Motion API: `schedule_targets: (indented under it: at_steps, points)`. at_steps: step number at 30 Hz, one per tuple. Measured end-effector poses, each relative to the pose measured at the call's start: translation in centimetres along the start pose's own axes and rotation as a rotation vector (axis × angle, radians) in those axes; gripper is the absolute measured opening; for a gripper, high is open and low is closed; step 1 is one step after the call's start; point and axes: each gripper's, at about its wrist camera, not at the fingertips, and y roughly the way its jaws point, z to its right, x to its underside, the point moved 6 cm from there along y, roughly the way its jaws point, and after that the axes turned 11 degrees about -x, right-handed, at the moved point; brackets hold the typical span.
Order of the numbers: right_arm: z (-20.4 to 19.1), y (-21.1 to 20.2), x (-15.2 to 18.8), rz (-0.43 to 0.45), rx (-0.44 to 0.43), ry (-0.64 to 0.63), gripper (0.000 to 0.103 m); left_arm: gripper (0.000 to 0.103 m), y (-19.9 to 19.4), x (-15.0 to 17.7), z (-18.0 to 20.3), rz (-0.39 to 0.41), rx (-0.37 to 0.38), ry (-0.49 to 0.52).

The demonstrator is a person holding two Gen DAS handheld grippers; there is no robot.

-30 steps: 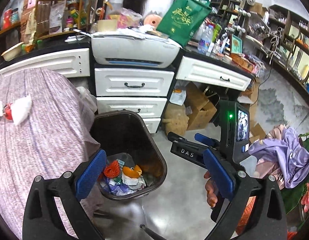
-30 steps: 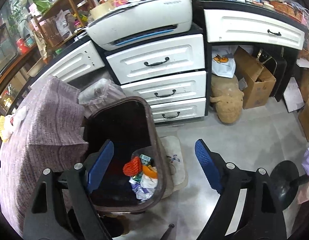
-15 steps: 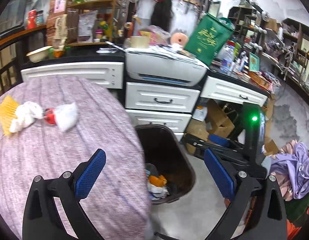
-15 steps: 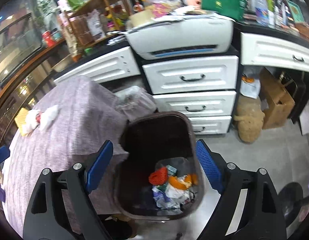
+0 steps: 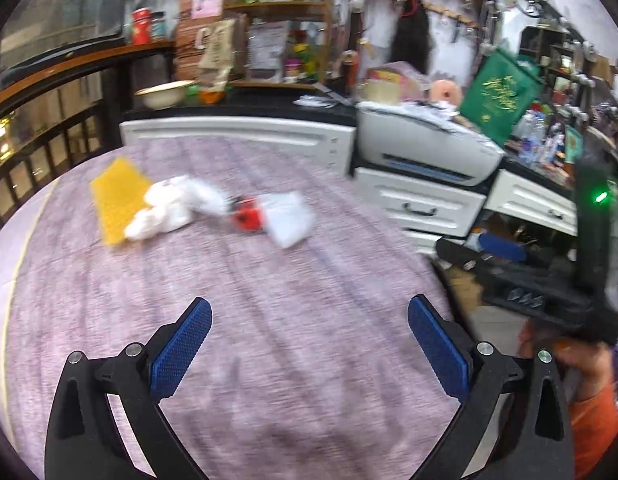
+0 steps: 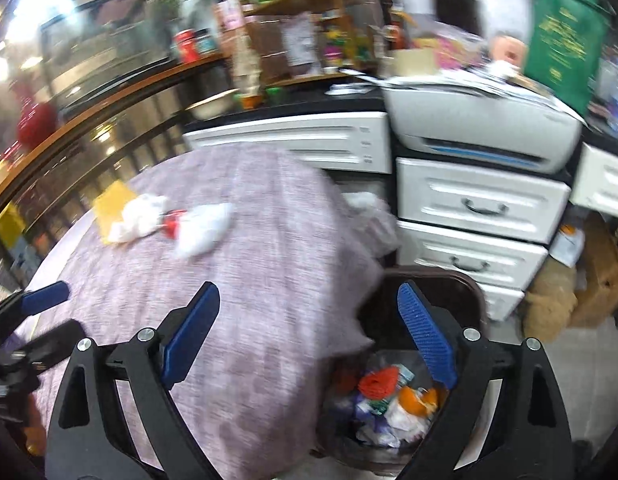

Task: Collect trash
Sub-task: 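Withdraw both open tools from the bin toward the table, then grasp the white plastic bag with the red item using the right tool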

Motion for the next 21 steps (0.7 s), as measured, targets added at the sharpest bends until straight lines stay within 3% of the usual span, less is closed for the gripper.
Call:
schedule_targets:
  at_steps: [8, 16, 21]
  points:
    - [-6.4, 4.4, -2.1, -0.062, -0.123, -0.112, 0.089, 0.097, 1.6, 1.1, -7.7, -0.063, -0.100, -0.112]
    - [-8.4, 10.7, -2.9, -0.229, -0.179, -0.128, 0.089, 0.097, 2.1, 1.3, -11.3, -0.074, -0.151, -0.161]
    - [-9.3, 13.7, -3.4, -0.296, -0.157, -0.200, 0.077, 0.097, 2.9, 1.2, -11.9, -0.096, -0.144, -0.168]
